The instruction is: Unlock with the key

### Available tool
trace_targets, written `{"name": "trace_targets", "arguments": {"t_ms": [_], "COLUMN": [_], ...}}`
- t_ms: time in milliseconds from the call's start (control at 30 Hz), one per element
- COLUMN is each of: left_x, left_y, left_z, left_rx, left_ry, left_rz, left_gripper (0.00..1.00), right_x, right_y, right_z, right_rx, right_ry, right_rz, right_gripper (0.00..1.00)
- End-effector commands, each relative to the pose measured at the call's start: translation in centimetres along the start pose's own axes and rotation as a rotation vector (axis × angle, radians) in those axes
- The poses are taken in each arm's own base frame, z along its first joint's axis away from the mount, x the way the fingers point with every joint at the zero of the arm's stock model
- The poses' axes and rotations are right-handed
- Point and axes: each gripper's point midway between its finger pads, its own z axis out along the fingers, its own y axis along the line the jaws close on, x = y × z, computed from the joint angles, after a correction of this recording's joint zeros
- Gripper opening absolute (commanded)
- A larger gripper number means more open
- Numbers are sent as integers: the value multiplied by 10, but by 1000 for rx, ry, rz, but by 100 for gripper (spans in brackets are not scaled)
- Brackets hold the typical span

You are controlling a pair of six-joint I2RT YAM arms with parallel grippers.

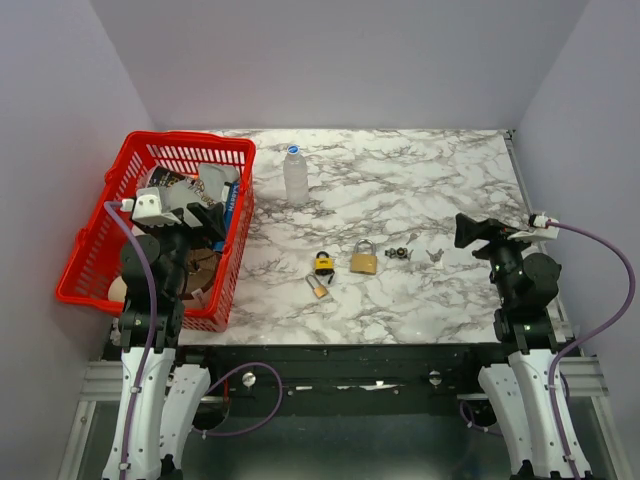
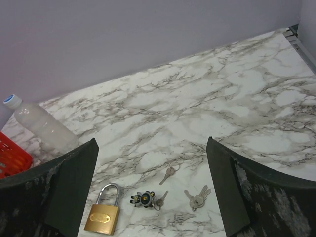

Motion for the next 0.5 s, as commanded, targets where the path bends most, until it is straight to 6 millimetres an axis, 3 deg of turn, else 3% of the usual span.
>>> {"name": "trace_targets", "arguments": {"t_ms": [0,200,400,433,467], "left_x": [-9,-6,1,-8,-3], "left_y": [5,-10,-50,-62,-77], "left_z": [-4,4,15,14,17], "left_rx": [-42,36,163,189,225], "left_ry": [-27,0,65,55,81], "left_rz": [-40,-32,73,89,107], "left_gripper": [99,99,93,93,93], "right_x": [-11,-8,4,6,9], "right_y": [6,21,32,35,41], "right_z": [-4,-6,-1,0,0], "right_rx": [-21,-106,-173,-188,-223], "right_ry": [-8,23,103,120,146], "right_rz": [-29,-58,-62,-57,-46], "right_gripper": [100,98,89,88,85]}}
